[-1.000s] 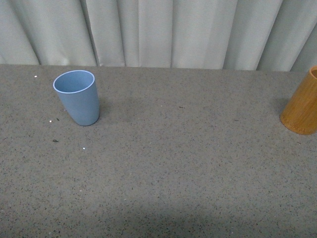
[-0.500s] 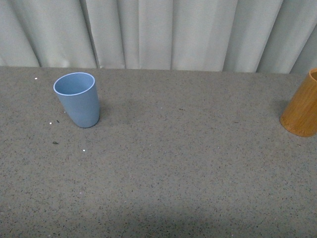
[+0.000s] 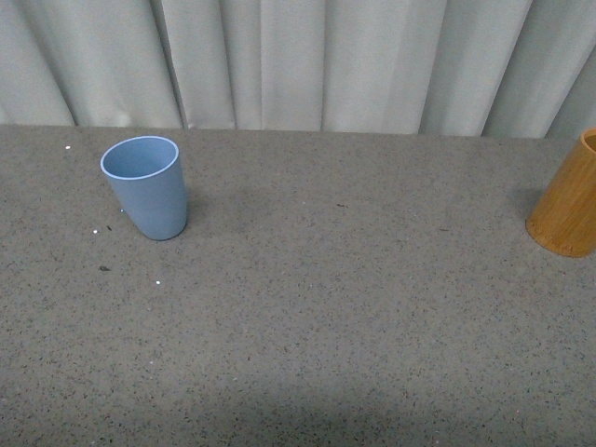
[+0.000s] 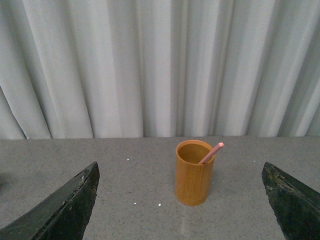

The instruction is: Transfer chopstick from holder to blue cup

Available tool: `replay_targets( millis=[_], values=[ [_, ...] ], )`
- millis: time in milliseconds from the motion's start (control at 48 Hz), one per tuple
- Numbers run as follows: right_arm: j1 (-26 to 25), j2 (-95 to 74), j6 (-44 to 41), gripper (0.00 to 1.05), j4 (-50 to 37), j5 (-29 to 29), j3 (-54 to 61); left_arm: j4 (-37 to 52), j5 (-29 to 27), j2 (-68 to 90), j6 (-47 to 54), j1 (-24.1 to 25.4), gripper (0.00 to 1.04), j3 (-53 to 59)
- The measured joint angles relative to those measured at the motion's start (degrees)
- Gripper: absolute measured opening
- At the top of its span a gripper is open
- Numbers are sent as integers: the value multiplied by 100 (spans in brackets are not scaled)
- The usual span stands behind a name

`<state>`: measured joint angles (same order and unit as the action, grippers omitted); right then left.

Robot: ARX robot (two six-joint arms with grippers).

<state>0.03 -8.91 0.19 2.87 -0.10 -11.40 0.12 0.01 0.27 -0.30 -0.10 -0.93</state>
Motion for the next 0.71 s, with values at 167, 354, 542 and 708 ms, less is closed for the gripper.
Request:
replay_targets(
  millis=[167,354,542,708],
  values=[
    [0,0,0,95,0,0,0,0,0,0,0,0,98,0],
    [0,0,0,95,0,2,0,-1440,2006,894,-1178,640,98,-551],
    [0,-4,0,95,0,7,0,-1281,2927,1858,-3001,922,98,-719],
    [0,0,-2,95,0,2,0,-162,2116,3198,-3495,330,98,-758]
  ],
)
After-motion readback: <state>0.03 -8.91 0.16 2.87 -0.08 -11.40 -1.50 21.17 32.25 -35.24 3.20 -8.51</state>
